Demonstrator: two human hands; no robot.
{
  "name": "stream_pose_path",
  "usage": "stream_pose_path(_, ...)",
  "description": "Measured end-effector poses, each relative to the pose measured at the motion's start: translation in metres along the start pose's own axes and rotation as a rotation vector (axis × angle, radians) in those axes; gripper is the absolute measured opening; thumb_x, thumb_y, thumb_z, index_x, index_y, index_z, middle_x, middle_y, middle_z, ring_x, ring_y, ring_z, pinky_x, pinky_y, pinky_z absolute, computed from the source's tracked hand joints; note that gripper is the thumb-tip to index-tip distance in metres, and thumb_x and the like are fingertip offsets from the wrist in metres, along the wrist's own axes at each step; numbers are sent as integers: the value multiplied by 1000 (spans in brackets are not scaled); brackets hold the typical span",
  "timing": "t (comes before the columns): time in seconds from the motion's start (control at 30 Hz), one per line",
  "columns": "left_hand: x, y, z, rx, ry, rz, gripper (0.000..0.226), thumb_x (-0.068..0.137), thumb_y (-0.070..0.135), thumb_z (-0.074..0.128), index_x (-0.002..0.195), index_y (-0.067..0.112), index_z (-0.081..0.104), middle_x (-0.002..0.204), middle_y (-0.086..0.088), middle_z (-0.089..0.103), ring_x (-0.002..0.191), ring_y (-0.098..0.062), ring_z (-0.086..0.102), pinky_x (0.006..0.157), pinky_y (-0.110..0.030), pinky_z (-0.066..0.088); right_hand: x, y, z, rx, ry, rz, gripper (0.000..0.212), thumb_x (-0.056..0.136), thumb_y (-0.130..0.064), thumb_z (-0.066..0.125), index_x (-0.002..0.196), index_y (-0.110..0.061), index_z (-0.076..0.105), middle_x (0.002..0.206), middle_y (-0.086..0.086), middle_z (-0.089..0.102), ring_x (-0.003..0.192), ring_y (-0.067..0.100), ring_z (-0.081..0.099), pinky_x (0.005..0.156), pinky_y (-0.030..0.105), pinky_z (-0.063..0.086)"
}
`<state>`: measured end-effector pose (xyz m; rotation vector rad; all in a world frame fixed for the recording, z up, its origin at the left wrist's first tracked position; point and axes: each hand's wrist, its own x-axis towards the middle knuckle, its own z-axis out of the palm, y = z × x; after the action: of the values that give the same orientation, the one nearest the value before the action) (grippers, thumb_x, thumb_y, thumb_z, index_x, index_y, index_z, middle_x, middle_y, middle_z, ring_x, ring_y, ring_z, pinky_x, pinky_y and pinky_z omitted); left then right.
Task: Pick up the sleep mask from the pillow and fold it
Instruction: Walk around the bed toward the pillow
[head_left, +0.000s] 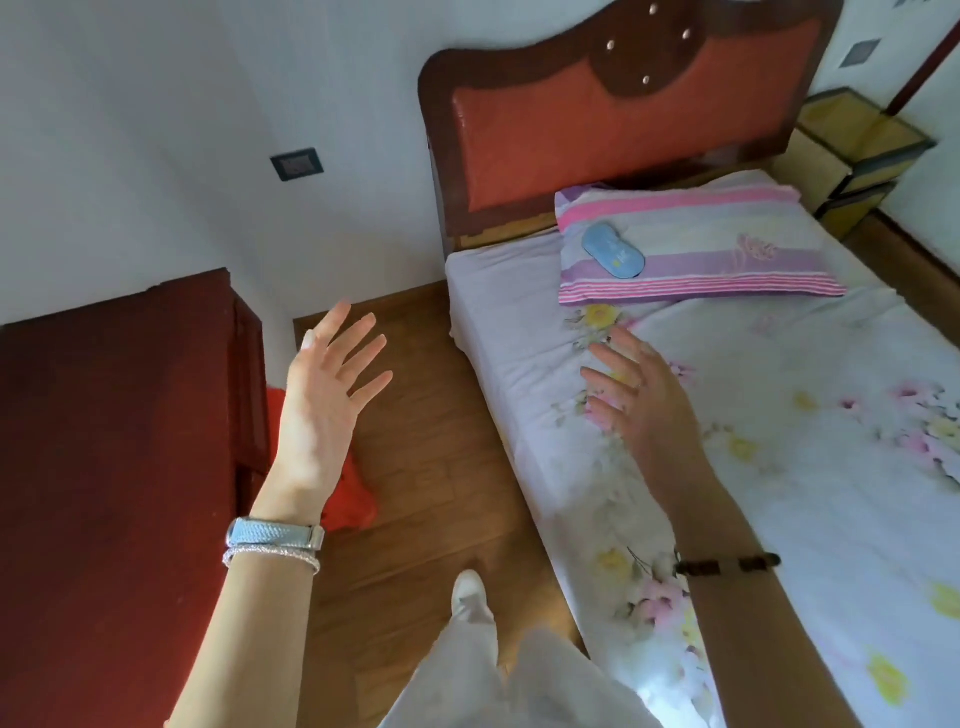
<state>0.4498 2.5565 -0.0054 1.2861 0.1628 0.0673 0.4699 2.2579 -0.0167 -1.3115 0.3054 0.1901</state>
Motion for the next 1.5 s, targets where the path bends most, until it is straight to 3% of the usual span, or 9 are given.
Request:
stream_pose_path(0.1,37,7,-10,1,-11,-12,61,94,51,35,147,21,41,147,-7,52,133,-24,53,111,-57,37,31,-4,18,20,27,-27,32,107,-29,32,121,-33,60,133,0,63,118,19,64,103,40,47)
stream_pose_path(0.3,97,7,-18,9,-28,-41,64,93,50,32,150,19,36,150,-9,48,134,-25,51,112,-57,36,88,-15,39,17,71,-12,33,105,-37,35,108,-40,67,127,-5,68,114,19,67,102,43,47)
stream_pose_path(0.53,193,0,-5,34,-53,-84,63,94,49,30,150,19,36,150,-10,47,134,-25,50,112,-57,36,168,-27,42,1,136,-36,31,106,-33,35,121,-38,62,129,-3,67,116,19,66,106,47,46)
stream_pose_path(0.63,242,-3,6,26,-74,-86,60,97,47,27,150,19,35,150,-10,48,134,-24,51,112,-58,35,204,-39,43,-9,171,-45,30,104,-38,36,117,-42,63,129,-2,67,115,19,66,105,47,47)
stream_pose_path(1.07,414,-18,98,3,-251,-204,50,98,47,27,141,28,44,147,-6,51,132,-18,53,112,-50,37,326,-88,1,85,361,-20,31,104,-38,37,124,-34,60,110,-15,73,112,19,66,107,48,44)
stream_pose_path(1.27,483,-40,148,80,-372,-271,45,99,46,29,136,31,49,145,-5,52,133,-22,52,113,-54,35,357,-89,-28,127,498,0,30,102,-37,42,124,-35,63,124,-4,69,113,19,67,107,50,45)
stream_pose_path(1.37,521,-57,181,156,-434,-337,48,92,52,36,134,33,50,143,-2,55,129,-19,55,111,-51,40,374,-86,-38,130,571,12,34,101,-41,43,128,-34,61,128,-5,68,114,17,67,106,47,47)
stream_pose_path(1.5,572,-90,221,224,-542,-396,45,101,46,30,139,31,49,140,0,57,124,-13,59,105,-45,45,402,-83,-46,169,667,32,31,100,-44,43,123,-37,63,127,-6,69,112,14,68,101,42,50)
